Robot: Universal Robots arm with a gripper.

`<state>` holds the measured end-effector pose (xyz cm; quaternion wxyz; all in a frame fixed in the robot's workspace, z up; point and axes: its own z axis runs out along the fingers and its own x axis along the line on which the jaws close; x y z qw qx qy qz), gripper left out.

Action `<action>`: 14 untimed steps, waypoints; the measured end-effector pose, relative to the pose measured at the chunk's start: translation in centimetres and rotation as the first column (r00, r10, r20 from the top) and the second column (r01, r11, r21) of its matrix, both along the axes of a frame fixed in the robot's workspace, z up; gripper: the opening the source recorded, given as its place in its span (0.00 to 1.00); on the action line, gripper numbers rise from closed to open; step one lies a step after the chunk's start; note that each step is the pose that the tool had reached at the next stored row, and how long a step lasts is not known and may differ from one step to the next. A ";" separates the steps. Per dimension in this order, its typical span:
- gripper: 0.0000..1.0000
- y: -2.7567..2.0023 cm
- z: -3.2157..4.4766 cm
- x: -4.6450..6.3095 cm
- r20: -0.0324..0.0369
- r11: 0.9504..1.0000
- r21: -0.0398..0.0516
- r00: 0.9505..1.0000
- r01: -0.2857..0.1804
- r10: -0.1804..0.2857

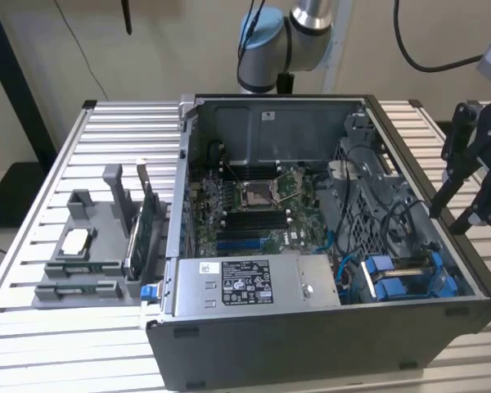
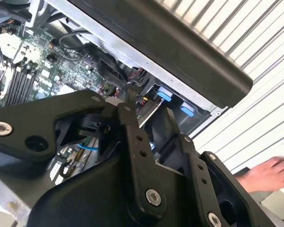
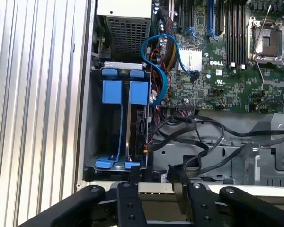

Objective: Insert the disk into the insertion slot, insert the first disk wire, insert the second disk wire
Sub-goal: 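Insert the second disk wire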

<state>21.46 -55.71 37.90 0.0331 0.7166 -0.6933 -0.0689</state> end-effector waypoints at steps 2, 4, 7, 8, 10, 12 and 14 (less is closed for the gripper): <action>0.45 0.00 0.00 0.0 0.000 1.000 0.000 1.000 0.000 0.000; 0.45 0.02 -0.04 0.1 0.000 1.000 0.000 1.000 0.000 0.000; 0.45 0.06 -0.08 0.1 0.000 1.000 -0.001 1.000 0.000 0.000; 0.45 0.07 -0.07 0.2 0.000 1.000 -0.001 1.000 0.000 0.000; 0.45 0.09 -0.08 0.2 0.000 1.000 -0.001 1.000 0.000 0.000; 0.45 0.09 -0.11 0.3 0.000 1.000 -0.001 1.000 -0.001 0.001; 0.45 0.10 -0.13 0.4 0.000 1.000 -0.001 1.000 -0.001 0.001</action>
